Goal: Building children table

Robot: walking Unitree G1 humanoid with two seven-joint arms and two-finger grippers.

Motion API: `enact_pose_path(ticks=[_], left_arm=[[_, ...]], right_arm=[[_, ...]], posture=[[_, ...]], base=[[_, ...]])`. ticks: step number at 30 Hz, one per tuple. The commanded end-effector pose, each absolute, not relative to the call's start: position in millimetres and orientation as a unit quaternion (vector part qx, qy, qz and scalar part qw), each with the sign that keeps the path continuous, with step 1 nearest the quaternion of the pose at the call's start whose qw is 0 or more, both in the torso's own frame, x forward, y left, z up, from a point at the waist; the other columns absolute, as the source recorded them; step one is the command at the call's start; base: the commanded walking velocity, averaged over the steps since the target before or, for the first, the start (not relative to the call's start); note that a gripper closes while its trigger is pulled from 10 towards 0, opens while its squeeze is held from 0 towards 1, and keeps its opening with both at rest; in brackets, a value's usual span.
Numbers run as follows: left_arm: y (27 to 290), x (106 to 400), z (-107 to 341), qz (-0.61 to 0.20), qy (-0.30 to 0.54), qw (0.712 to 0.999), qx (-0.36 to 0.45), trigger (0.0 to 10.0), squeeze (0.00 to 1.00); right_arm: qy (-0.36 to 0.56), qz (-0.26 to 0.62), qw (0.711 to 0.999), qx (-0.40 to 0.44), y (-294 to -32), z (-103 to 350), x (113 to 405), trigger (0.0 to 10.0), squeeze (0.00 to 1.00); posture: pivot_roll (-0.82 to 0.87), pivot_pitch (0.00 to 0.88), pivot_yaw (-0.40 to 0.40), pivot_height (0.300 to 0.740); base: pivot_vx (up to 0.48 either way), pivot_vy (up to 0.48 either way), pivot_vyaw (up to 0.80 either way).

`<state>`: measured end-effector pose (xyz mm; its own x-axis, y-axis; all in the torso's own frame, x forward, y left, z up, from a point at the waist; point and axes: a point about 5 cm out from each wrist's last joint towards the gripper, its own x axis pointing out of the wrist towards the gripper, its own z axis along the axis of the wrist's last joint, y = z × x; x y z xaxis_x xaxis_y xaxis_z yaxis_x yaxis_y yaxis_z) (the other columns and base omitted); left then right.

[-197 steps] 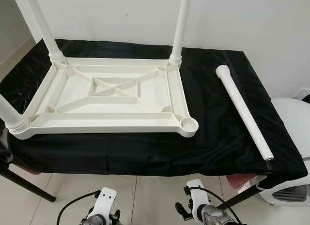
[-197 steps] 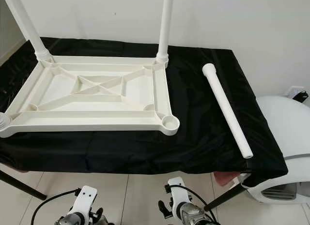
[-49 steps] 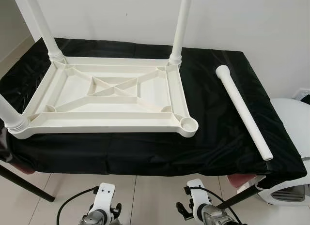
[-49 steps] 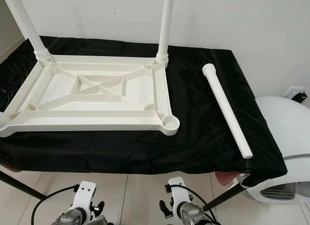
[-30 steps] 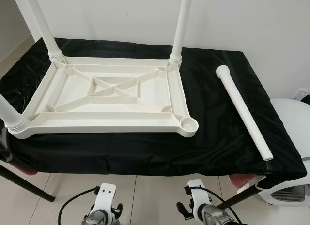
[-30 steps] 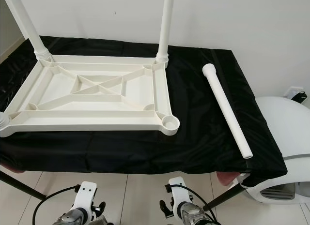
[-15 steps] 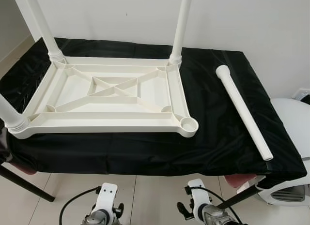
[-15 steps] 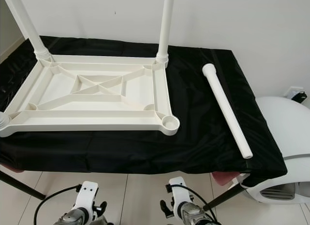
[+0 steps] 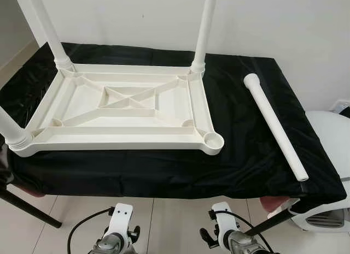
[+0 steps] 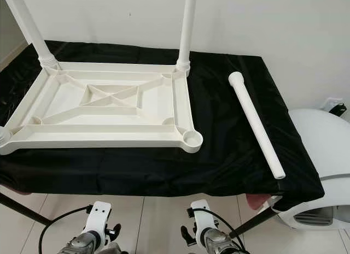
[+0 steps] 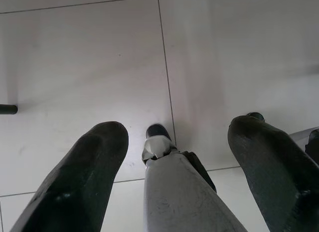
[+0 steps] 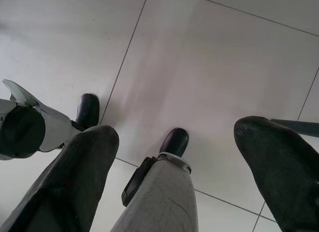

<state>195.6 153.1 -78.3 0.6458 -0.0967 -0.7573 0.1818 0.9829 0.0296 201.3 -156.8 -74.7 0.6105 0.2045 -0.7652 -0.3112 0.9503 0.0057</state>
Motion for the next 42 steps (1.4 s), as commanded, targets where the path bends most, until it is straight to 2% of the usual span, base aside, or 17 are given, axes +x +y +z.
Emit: enact_pose_path(ticks=[1,8,9,13,14,18,19,20,21,42], left_arm=[[151.7,193.7,-79.0,-0.102,0.417,0.902,0.044,10.0,0.0],[153.6,192.4,-79.9,-0.091,0.423,0.901,0.028,10.0,0.0],[153.7,192.4,-79.9,-0.09,0.422,0.902,0.024,10.0,0.28],[154.1,192.2,-79.8,-0.091,0.421,0.902,0.027,10.0,0.28],[154.2,192.1,-79.8,-0.091,0.42,0.902,0.027,10.0,1.0],[154.4,191.6,-80.1,-0.09,0.421,0.902,0.028,10.0,1.0],[154.6,191.3,-80.4,-0.088,0.423,0.901,0.028,10.0,1.0],[154.6,191.3,-80.4,-0.088,0.423,0.901,0.028,10.0,1.0],[154.2,190.4,-81.0,-0.088,0.426,0.9,0.03,10.0,0.0],[152.6,186.6,-82.9,-0.084,0.429,0.899,0.026,10.0,0.0]], right_arm=[[0.426,0.145,0.89,-0.07,-158.5,-76.8,197.8,10.0,0.0],[0.43,0.147,0.888,-0.069,-157.9,-78.2,195.3,10.0,0.0],[0.43,0.147,0.888,-0.068,-157.7,-78.3,195.0,10.0,0.57],[0.431,0.149,0.888,-0.059,-156.9,-78.6,194.3,10.0,0.57],[0.431,0.148,0.888,-0.062,-157.1,-78.7,194.1,10.0,1.0],[0.433,0.147,0.887,-0.067,-157.7,-79.3,193.2,10.0,1.0],[0.434,0.147,0.887,-0.067,-157.8,-79.4,192.9,10.0,0.6],[0.434,0.147,0.887,-0.067,-157.8,-79.4,192.9,10.0,0.6],[0.435,0.146,0.886,-0.067,-158.2,-79.6,192.6,10.0,0.0],[0.438,0.142,0.885,-0.072,-159.7,-80.8,190.4,10.0,0.0]], posture=[[0.04,0.0,-0.015,0.74],[0.04,0.0,-0.014,0.74],[0.04,0.0,-0.014,0.74],[0.04,0.0,-0.013,0.74],[0.05,0.0,-0.015,0.74],[0.05,0.0,-0.018,0.74],[0.05,0.0,-0.018,0.74],[0.05,0.0,-0.018,0.74],[0.05,0.0,-0.019,0.74],[0.05,0.0,-0.021,0.74]], base=[[0.0,0.0,0.0],[0.0,0.0,0.0],[0.0,0.0,0.0],[0.0,0.0,0.0],[0.0,0.0,0.0],[0.0,0.0,0.0],[0.0,0.0,0.0],[0.0,0.0,0.0],[0.0,0.0,0.0],[0.0,0.0,0.0]])
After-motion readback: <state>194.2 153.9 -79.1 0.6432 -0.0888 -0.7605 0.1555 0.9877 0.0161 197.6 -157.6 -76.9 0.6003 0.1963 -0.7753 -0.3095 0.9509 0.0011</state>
